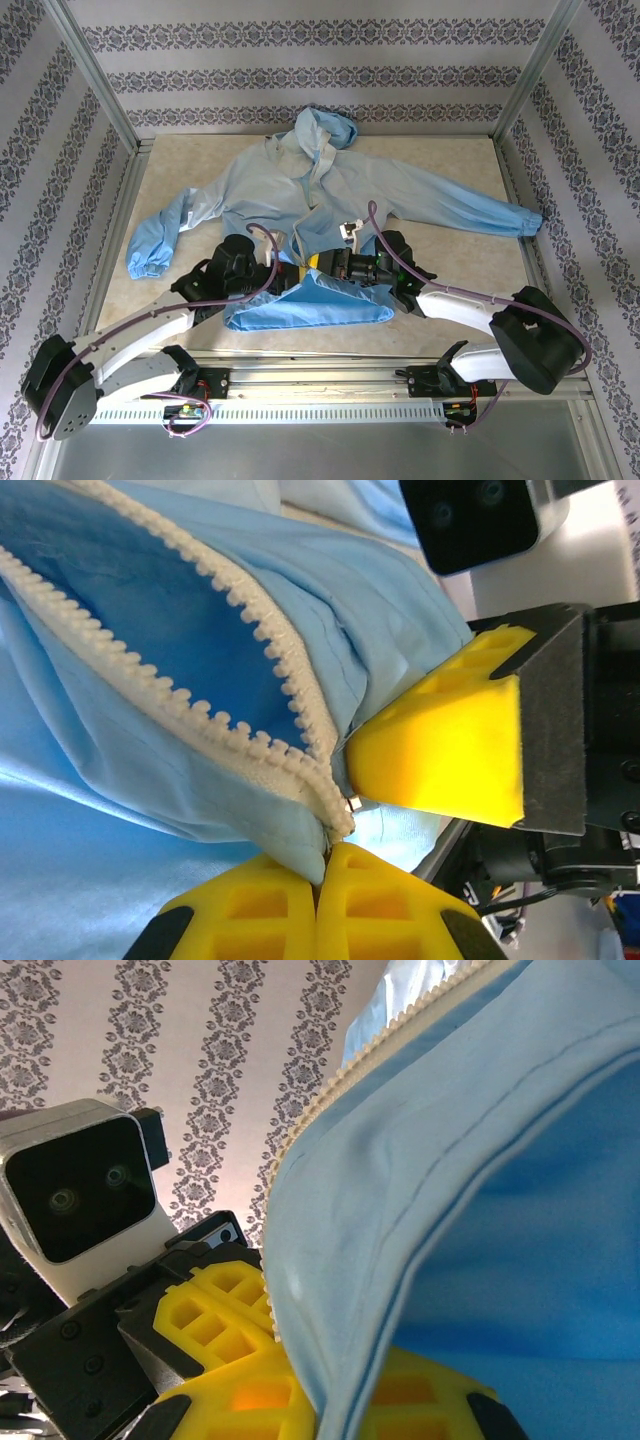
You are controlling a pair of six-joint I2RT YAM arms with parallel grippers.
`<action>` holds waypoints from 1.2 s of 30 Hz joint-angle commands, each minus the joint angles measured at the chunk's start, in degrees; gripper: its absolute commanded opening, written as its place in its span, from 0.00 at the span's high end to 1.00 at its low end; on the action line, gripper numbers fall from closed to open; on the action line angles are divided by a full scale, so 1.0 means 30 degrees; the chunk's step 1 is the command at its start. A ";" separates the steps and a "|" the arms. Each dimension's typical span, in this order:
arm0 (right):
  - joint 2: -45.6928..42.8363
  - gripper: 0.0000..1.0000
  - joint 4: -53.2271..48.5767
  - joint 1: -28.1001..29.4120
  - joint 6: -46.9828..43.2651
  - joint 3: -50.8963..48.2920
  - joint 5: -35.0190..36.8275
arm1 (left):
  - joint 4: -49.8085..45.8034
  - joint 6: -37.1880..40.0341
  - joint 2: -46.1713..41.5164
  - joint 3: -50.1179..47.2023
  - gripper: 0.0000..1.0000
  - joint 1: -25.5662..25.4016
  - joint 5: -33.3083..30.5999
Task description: Zip up the jacket
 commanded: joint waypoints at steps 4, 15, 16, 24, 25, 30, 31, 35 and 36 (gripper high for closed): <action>-0.0067 1.00 0.1117 -0.0106 0.0801 0.0710 -0.0911 | -0.3343 0.1982 0.1107 0.1134 1.00 0.0146 0.1466; 0.0218 1.00 0.1432 -0.0249 0.1473 0.0338 -0.0354 | -0.5227 0.2620 0.0835 0.2305 0.72 0.0257 0.0884; 0.0171 1.00 0.1504 -0.0254 0.1576 0.0220 -0.0206 | -0.4933 0.2203 0.0398 0.2246 0.63 0.0287 0.0587; -0.0554 1.00 0.1275 -0.0245 0.1990 -0.0345 0.0460 | -0.1967 -0.2152 -0.4257 -0.0106 0.37 0.0346 -0.3587; -0.0536 1.00 0.1313 -0.0244 0.2064 -0.0349 0.0490 | -0.1235 -0.3133 -0.5012 -0.0725 0.35 0.0346 -0.4237; -0.0471 1.00 0.1494 0.0101 0.2108 -0.0545 0.0908 | 0.1655 -0.6279 -0.7109 -0.3538 0.37 -0.0011 -0.5586; -0.0442 1.00 0.1593 0.0202 0.2164 -0.0576 0.0998 | 0.2378 -0.6598 -0.7185 -0.4065 0.38 -0.0282 -0.5654; -0.0412 1.00 0.1700 0.0497 0.2227 -0.0694 0.1232 | 0.7572 -0.8098 -0.7034 -0.6606 0.42 -0.1515 -0.6409; -0.0440 1.00 0.1700 0.0572 0.2212 -0.0726 0.1320 | 0.8734 -0.8158 -0.6964 -0.7082 0.43 -0.1986 -0.6904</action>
